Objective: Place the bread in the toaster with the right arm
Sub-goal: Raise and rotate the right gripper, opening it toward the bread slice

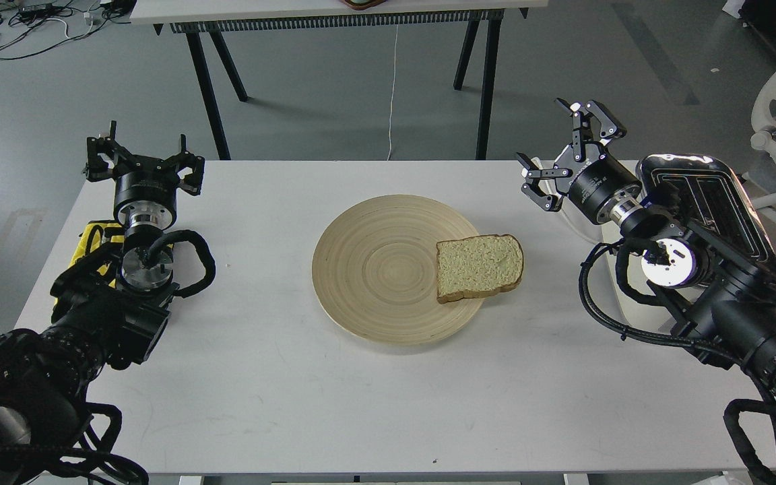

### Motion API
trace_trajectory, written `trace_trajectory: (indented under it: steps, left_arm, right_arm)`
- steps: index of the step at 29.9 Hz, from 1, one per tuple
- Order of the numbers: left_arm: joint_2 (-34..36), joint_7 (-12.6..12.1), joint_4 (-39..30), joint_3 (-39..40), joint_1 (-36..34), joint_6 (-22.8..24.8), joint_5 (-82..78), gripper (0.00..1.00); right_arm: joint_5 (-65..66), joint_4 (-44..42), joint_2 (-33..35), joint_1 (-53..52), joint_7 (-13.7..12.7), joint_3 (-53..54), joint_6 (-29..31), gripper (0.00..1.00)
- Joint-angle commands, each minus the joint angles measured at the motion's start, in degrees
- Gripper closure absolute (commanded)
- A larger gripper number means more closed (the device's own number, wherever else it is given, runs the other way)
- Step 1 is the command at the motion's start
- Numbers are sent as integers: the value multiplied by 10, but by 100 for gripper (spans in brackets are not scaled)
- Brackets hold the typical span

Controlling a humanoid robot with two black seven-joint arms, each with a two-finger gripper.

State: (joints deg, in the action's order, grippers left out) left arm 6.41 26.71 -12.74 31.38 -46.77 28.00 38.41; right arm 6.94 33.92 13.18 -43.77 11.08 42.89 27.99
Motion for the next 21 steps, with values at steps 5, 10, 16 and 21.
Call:
trace_trajectory:
  steps: [5,10,16,21]
  left_arm:
    - [0,0,0,0,0,0,-1,0]
    - [0,0,0,0,0,0,0,0]
    - [0,0,0,0,0,0,0,0]
    - [0,0,0,0,0,0,0,0]
  right_arm:
    - [0,0,0,0,0,0,0,1]
    - [0,0,1,0,0,-1,0,1]
    - [7,0,5,-10,-1,-4,0,1]
    - [19,-1,11,-35,-2,-22,0,1]
